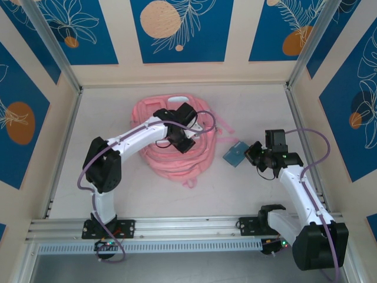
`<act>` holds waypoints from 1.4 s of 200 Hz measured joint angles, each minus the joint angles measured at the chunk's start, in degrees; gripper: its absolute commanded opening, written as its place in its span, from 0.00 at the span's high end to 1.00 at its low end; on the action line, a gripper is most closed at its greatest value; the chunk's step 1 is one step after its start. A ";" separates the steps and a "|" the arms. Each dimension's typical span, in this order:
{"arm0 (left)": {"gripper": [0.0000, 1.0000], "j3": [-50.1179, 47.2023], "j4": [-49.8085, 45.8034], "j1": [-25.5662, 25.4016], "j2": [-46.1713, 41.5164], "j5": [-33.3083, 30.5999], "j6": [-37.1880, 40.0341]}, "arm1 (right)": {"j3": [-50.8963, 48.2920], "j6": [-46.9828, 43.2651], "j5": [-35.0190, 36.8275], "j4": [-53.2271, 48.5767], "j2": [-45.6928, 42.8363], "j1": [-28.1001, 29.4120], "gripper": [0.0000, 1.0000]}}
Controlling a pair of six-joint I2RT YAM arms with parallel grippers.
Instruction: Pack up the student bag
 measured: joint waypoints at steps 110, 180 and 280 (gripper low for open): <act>1.00 -0.98 5.68 0.13 -9.53 -5.05 -0.26 | -1.27 -0.07 -13.07 9.97 -0.37 2.19 1.00; 0.94 -0.94 9.90 0.17 -9.40 -6.80 -0.66 | -1.27 0.46 -17.16 18.78 5.25 14.97 1.00; 0.34 -2.56 0.09 0.33 -4.22 -3.96 8.17 | -1.16 2.21 -8.37 11.28 7.08 13.09 1.00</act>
